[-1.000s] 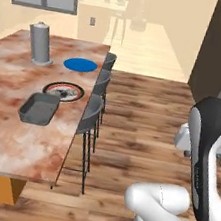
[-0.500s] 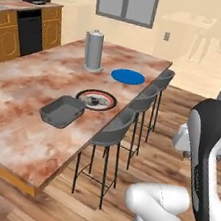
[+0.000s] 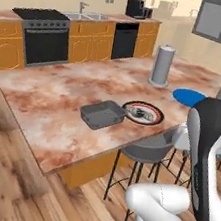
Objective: Place two dumplings into each of the tupperware containers and then place the containers in the fridge.
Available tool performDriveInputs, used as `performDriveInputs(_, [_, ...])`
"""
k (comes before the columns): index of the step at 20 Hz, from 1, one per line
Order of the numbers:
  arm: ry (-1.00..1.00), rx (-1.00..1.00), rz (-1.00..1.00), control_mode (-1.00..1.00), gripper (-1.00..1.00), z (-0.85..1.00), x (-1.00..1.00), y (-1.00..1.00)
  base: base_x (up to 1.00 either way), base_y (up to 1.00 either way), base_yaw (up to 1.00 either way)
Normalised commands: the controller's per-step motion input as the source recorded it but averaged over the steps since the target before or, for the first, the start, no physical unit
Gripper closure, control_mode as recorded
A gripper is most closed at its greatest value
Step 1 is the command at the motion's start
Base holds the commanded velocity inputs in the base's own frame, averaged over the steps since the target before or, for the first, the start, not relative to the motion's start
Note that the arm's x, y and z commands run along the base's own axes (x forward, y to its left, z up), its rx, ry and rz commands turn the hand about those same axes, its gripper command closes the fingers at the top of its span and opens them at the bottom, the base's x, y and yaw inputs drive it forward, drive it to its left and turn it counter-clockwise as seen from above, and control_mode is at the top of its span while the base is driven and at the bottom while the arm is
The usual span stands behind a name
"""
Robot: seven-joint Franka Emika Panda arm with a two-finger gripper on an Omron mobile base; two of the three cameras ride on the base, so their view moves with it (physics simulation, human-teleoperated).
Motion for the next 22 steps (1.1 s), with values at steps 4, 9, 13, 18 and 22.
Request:
performDriveInputs(4, [0.0, 0.0, 0.0, 1.0, -1.0, 0.0, 0.0, 0.0, 0.0, -0.26, 0.94])
performDriveInputs(9, [0.0, 0.0, 0.0, 1.0, -1.0, 0.0, 0.0, 0.0, 0.0, -0.33, 0.89])
performDriveInputs(13, [0.0, 0.0, 0.0, 1.0, -1.0, 0.0, 0.0, 0.0, 0.0, -0.72, 0.61])
performDriveInputs(18, [0.0, 0.0, 0.0, 1.0, -1.0, 0.0, 0.0, 0.0, -0.18, -0.91, -0.12])
performDriveInputs(22, [0.0, 0.0, 0.0, 1.0, -1.0, 0.0, 0.0, 0.0, 0.02, -0.21, -0.4])
